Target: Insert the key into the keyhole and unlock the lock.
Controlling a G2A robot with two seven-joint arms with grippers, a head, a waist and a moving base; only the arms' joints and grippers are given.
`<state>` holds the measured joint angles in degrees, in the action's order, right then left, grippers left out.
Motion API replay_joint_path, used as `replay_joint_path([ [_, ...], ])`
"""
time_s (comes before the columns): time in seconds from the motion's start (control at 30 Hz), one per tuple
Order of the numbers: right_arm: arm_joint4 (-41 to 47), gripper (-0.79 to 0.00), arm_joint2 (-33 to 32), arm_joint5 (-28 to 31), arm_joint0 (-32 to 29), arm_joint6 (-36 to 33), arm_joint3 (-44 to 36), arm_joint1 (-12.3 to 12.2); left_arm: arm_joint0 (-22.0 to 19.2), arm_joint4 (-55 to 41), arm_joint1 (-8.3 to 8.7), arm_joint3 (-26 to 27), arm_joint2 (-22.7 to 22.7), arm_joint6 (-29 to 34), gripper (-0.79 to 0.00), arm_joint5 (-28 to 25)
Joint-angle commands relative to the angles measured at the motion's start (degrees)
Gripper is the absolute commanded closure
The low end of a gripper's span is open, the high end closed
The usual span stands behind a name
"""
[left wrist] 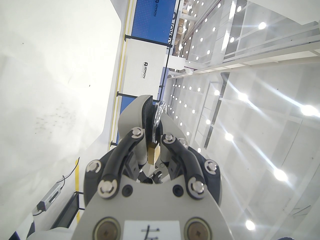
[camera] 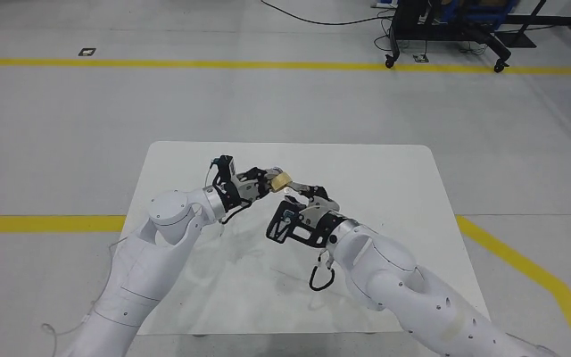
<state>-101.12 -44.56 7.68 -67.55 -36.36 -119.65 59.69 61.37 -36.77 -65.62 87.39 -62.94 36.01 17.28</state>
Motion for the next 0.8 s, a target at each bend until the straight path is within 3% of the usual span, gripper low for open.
replay_joint_path([
  [0.0, -0.5, -0.262, 0.5, 0.3, 0.2, -0.5, 0.2, 0.4, 0.0, 0.1, -0.03, 0.0, 0.0, 0.1, 0.0, 0.2],
  [0.13, -1.3, -0.212, 1.0, 0.3, 0.4, -0.7, 0.6, 1.0, 0.0, 0.3, -0.08, -0.1, -0.1, 0.2, 0.0, 0.4],
  [0.17, -1.5, -0.16, 1.0, 0.2, 0.4, -0.7, 0.7, 1.2, 0.0, 0.3, -0.09, 0.0, -0.1, 0.1, 0.0, 0.5],
  [0.3, -2.0, -0.077, 1.1, 0.7, 0.3, -1.1, 0.9, 1.7, 0.0, 0.4, -0.15, 0.0, -0.1, 0.3, 0.0, 0.6],
  [0.33, -2.0, -0.006, 1.1, 0.7, 0.3, -1.3, 1.0, 1.8, 0.0, 0.5, -0.16, 0.0, -0.2, 0.4, 0.0, 0.6],
  [0.63, 2.4, 0.0, -0.5, 1.3, 0.1, -0.5, 1.6, 3.0, 0.1, 0.8, -0.25, 0.1, -0.4, 0.6, 0.0, 0.5],
  [0.77, 14.9, 0.0, -4.9, 1.6, -1.2, 3.6, 2.2, 3.2, 0.2, 1.3, -0.27, 0.3, -0.5, 1.0, 0.0, -0.3],
])
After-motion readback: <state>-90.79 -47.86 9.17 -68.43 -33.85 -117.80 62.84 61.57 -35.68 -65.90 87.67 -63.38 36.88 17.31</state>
